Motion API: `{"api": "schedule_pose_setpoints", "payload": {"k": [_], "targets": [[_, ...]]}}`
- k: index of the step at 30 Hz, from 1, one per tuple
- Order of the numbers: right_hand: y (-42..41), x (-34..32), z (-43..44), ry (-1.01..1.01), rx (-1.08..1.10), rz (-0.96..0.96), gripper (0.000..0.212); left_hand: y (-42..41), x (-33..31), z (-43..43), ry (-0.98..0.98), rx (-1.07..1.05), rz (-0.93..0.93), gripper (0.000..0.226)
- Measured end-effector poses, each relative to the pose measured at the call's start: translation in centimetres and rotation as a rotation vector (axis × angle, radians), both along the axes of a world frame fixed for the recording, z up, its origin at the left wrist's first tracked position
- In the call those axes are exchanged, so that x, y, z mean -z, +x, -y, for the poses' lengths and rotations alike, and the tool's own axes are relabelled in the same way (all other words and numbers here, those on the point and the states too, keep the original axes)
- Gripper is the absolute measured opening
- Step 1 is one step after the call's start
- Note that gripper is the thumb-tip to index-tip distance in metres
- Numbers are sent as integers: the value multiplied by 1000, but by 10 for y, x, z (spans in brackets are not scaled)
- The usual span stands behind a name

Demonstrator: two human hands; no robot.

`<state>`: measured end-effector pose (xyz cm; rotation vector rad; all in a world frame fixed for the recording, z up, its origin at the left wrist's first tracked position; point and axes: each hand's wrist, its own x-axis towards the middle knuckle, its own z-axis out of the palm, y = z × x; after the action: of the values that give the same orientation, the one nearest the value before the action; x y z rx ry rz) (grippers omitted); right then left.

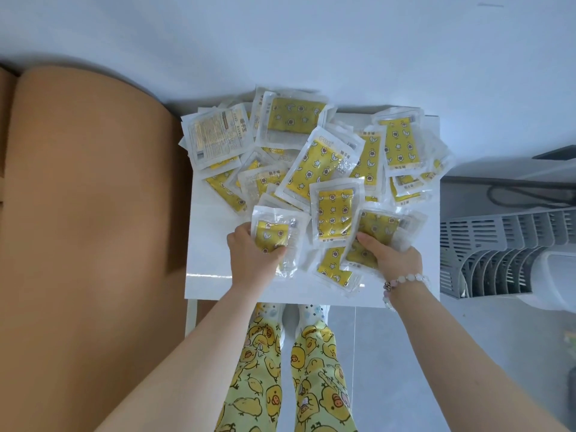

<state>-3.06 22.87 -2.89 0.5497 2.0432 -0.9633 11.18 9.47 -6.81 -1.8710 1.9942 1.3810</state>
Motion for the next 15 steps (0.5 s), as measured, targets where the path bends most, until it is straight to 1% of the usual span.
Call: {"api": "schedule_pose_setpoints", "payload": {"k": [3, 6, 10, 13, 15], "targets": [[1, 1, -8, -31, 53, 23, 27, -2, 6, 2, -66, 39, 112, 65], [0, 2, -18, -5, 83, 30, 27, -6, 7, 1, -158, 118, 228, 59], [-2, 6, -24, 32, 97, 16, 34, -9, 0, 0, -265, 241, 403, 50], [-2, 7, -23, 42, 84, 27, 32, -8, -3, -4, -303, 284, 398, 40], [-2, 6, -20, 51, 63, 37, 32, -5, -4, -6, -260, 253, 303, 32]]}}
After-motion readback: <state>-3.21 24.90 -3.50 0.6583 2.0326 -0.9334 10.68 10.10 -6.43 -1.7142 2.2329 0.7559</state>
